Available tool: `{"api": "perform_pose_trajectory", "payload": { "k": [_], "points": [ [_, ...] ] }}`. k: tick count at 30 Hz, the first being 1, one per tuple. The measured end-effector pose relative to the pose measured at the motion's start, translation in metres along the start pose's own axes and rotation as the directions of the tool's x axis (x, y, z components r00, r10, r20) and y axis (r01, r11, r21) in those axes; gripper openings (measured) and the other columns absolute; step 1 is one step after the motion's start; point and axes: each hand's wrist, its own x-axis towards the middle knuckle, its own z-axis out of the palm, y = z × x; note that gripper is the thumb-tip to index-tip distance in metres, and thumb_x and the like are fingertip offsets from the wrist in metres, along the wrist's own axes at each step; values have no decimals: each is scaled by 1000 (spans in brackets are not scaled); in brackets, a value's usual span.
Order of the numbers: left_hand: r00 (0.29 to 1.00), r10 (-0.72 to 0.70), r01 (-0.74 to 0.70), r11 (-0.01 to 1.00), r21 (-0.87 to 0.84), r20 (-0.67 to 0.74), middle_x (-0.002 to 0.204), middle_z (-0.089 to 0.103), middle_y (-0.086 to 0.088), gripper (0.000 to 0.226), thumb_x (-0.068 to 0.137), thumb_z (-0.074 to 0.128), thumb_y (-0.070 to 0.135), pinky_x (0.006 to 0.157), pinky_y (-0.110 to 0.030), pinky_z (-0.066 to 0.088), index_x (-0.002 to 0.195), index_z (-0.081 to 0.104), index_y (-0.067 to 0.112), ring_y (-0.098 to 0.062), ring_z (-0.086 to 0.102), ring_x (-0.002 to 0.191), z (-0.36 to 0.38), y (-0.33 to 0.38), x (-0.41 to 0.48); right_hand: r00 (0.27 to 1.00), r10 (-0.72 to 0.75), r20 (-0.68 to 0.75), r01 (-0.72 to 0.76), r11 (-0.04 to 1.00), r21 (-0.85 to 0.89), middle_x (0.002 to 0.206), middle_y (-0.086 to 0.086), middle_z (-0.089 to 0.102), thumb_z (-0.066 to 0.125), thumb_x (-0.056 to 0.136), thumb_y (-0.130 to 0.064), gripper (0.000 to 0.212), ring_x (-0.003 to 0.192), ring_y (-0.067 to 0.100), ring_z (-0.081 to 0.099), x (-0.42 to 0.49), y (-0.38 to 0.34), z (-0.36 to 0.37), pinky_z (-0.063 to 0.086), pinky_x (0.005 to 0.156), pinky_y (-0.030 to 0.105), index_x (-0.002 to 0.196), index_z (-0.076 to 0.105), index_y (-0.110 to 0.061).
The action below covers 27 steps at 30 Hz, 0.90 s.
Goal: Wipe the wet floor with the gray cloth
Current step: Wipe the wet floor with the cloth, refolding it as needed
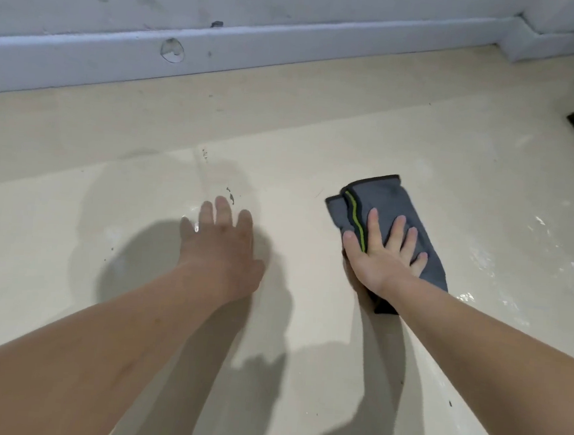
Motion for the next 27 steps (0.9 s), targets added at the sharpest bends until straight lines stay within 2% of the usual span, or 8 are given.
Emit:
{"api": "perform_pose_trajectory", "payload": {
  "k": [3,7,9,11,13,16,21,27],
  "points": [
    [998,-61,61,998,-28,17,169,-10,-21,103,86,36,80,119,-64,20,161,-4,21,-39,-9,156,4,-10,5,999,42,-27,-42,999,26,169,5,-27,9,92,-81,77,154,32,-25,29,-27,-14,-12,121,62,158,-16,-49],
    [998,-41,43,998,-47,40,170,-12,-15,107,84,40,84,122,-60,20,163,-6,27,-36,-9,157,0,-13,7,998,17,-57,-17,1000,10,168,11,-26,6,93,-77,78,154,38,-25,60,-70,-27,-13,119,66,160,-16,-42],
    [992,-50,58,996,-67,114,171,-12,-12,108,83,48,81,123,-58,21,163,-4,29,-34,-10,157,-10,-16,10,996,-69,-59,69,998,-9,168,13,-27,5,94,-76,78,153,39,-26,64,-94,-26,-13,119,67,160,-17,-41],
    [979,-42,63,993,-104,197,171,-5,-9,100,86,55,73,122,-51,25,162,4,32,-29,-4,157,-26,-18,13,976,-197,-88,193,980,-57,169,13,-24,6,94,-74,77,153,39,-25,59,-110,-19,-14,119,67,160,-15,-41],
    [979,-24,42,996,-84,203,160,24,-8,84,89,58,61,117,-44,33,158,18,34,-27,18,150,-43,-26,5,937,-339,-80,330,937,-114,169,12,-24,7,95,-74,76,153,38,-26,46,-122,-11,-14,119,67,160,-14,-41],
    [988,-54,57,998,-18,143,142,41,-2,67,95,54,36,106,-40,44,155,26,28,-24,38,135,-73,-32,-22,873,-479,89,487,854,-184,164,11,-36,7,95,-75,76,149,38,-36,28,-124,-9,-18,117,67,157,-22,-43],
    [971,-26,10,998,69,239,160,19,2,60,97,53,27,105,-44,48,153,31,30,-23,35,143,-134,-20,-62,733,-500,461,660,686,-306,148,9,-57,15,97,-73,80,137,35,-52,-1,-108,-23,-23,115,66,152,-34,-41],
    [979,78,-93,993,74,189,133,46,-1,39,96,53,29,90,-42,50,134,50,24,-25,52,120,-174,-1,-45,702,-412,581,685,615,-391,145,8,-59,25,97,-74,89,138,36,-51,-3,-110,-47,-22,116,64,149,-38,-40]
  ]
}}
